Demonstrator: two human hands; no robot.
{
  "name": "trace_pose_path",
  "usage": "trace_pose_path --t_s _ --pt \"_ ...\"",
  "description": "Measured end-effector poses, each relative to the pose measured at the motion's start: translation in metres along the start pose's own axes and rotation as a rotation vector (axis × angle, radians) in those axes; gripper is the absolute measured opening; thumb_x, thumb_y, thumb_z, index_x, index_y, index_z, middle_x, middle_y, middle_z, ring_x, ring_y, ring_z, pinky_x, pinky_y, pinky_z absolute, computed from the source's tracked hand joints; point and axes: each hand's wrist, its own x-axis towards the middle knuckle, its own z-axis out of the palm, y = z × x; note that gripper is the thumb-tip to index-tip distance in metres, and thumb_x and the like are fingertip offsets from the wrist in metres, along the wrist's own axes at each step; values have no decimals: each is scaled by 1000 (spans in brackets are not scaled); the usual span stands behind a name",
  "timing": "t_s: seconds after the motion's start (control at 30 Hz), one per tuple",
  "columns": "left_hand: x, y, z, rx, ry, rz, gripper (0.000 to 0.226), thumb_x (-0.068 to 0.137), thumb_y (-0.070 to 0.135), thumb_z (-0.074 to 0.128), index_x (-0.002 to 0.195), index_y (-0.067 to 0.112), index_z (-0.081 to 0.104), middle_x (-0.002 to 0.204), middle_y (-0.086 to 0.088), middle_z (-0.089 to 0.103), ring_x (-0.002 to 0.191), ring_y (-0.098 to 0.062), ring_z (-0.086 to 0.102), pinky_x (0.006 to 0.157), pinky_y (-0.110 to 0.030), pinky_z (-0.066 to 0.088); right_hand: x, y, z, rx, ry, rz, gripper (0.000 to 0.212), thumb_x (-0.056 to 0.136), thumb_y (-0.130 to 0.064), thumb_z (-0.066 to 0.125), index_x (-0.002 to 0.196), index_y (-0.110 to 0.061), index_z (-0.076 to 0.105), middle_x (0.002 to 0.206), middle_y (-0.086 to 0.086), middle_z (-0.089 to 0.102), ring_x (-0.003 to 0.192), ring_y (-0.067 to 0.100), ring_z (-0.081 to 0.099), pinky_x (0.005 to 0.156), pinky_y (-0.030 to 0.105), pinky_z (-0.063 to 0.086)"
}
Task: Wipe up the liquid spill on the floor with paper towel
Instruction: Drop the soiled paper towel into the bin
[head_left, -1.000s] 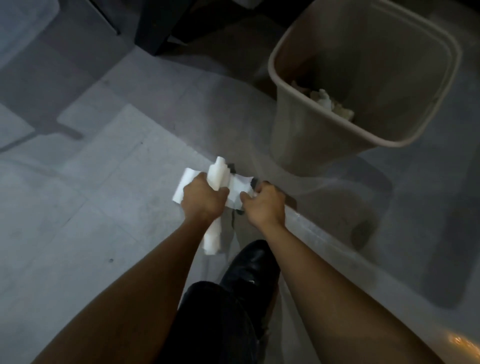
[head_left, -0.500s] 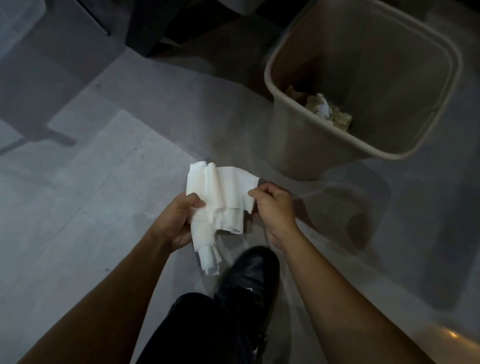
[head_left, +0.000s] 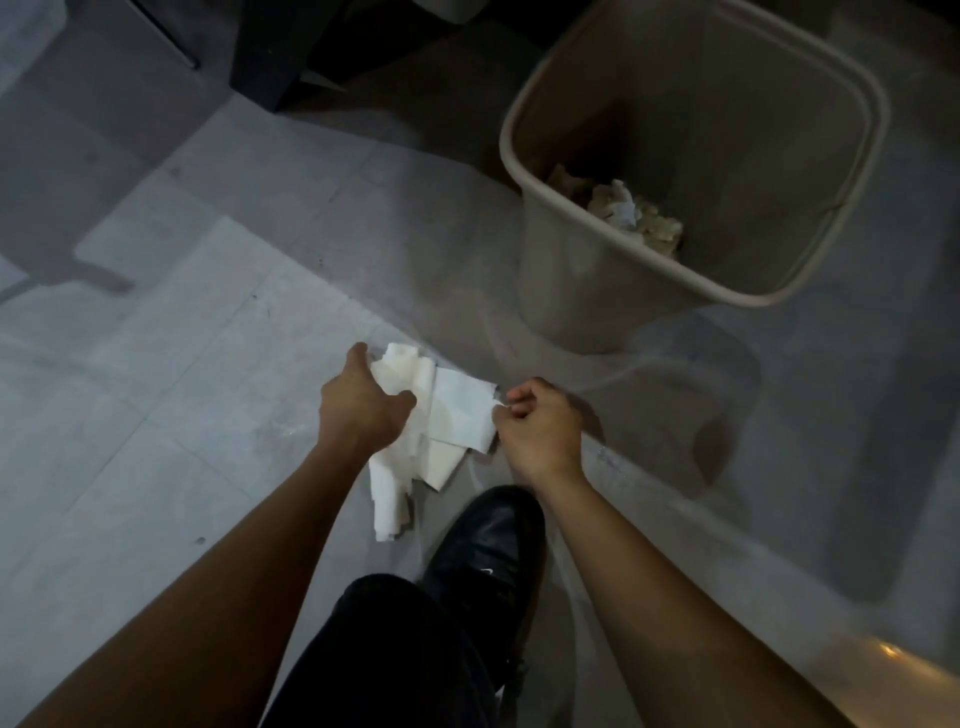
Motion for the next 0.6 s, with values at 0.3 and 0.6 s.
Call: trace_pose_path --t_s 0.3,0.6 --pt "-3 26 11 105 207 109 75 93 30 64 157 25 26 146 -18 46 130 -39 45 103 -48 43 -8 9 -14 43 29 -26 14 85 -21 73 96 -19 65 89 -4 65 77 10 62 65 16 44" --pt "-30 22 31 756 -171 357 116 69 35 84 153 52 6 160 -12 -12 143 -42 4 104 -60 40 -13 17 -38 52 9 -43 13 85 -22 72 97 -19 69 86 -8 66 77 4 61 67 8 43"
